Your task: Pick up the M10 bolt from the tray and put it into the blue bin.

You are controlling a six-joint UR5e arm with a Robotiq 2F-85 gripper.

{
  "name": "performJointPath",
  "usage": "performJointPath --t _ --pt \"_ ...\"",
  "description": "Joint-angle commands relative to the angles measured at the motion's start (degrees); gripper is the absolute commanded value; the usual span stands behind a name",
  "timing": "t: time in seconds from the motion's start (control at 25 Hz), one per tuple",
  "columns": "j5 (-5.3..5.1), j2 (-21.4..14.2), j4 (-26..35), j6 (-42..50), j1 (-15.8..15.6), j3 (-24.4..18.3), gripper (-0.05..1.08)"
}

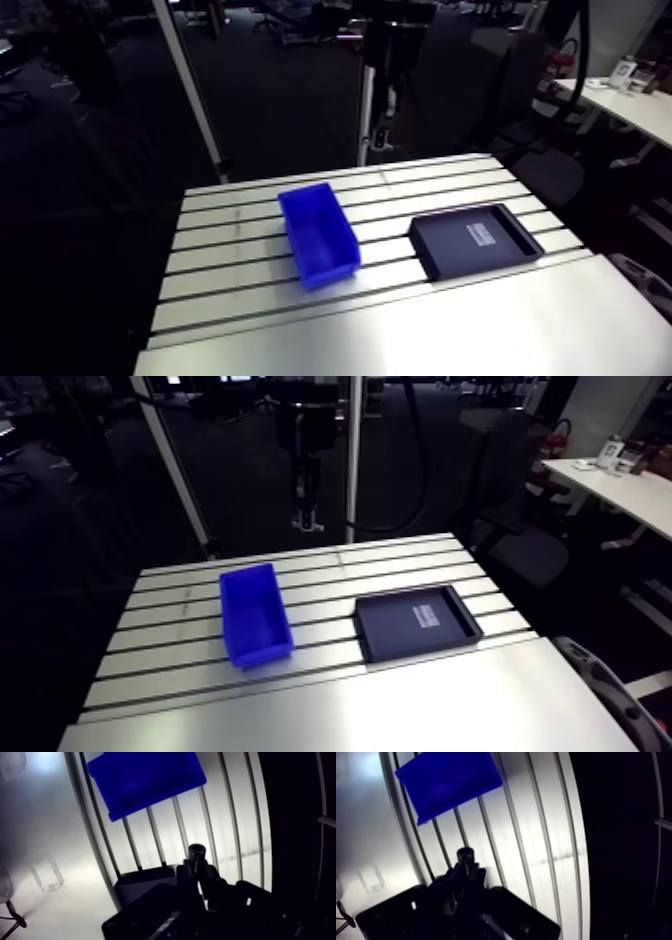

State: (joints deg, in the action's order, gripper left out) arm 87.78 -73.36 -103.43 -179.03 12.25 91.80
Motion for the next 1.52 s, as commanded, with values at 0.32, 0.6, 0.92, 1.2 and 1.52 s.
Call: performJointPath --t 0.32,0.6,0.92,1.2,1.52 --pt "2.52 1.34 2.13 -4.28 -7.94 -2.46 1.05" --pt "5.07 1.34 1.52 -5.78 -11.37 -0.79 1.05" --pt "5.77 1.52 -2.88 -5.52 -11.90 3.60 1.05" --pt "7.71 1.52 -7.36 -4.99 -13.22 8.26 1.05" --pt "7.88 1.69 -13.25 -4.46 -13.39 11.78 1.04"
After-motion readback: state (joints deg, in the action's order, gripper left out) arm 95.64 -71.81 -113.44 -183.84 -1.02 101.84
